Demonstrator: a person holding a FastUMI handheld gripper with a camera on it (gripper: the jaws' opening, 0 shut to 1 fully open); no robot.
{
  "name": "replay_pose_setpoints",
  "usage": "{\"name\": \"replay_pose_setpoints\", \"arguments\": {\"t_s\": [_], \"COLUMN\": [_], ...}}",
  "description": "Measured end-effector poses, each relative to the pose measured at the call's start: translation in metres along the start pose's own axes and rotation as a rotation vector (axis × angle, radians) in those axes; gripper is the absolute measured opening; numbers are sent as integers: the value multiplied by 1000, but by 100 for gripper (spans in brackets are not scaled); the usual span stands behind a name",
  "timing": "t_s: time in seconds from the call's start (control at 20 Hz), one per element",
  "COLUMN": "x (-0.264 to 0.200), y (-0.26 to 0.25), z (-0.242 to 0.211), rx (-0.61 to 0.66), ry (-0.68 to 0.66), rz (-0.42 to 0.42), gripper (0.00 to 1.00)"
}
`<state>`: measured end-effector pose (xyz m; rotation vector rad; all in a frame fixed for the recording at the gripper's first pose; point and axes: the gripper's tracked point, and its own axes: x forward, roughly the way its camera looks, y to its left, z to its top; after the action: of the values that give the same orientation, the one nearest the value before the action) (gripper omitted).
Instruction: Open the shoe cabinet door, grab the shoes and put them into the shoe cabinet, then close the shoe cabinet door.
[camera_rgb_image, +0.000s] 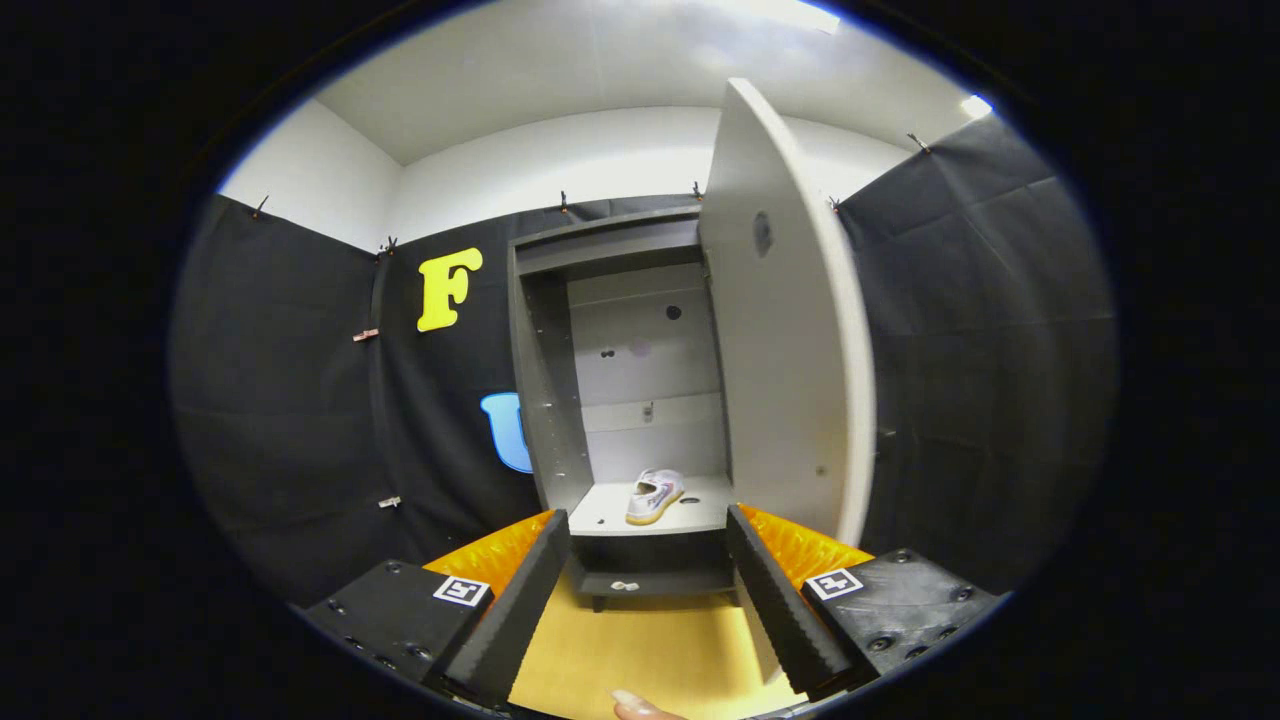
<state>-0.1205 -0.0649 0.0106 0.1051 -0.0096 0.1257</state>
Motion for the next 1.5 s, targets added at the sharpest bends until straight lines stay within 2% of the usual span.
{"name": "replay_pose_setpoints", "arguments": {"t_s": [0.25,0.5,0.7,1.1,1.5], "x": [-14,1,23,69,79], "y": [-80,-148,-178,-175,-152], "z": [4,7,1,-19,-23], "rx": [-27,4,33,23,43], "ry": [5,14,25,92,83], "rz": [-26,-69,-65,36,74], "gripper": [98,98,98,98,98]}}
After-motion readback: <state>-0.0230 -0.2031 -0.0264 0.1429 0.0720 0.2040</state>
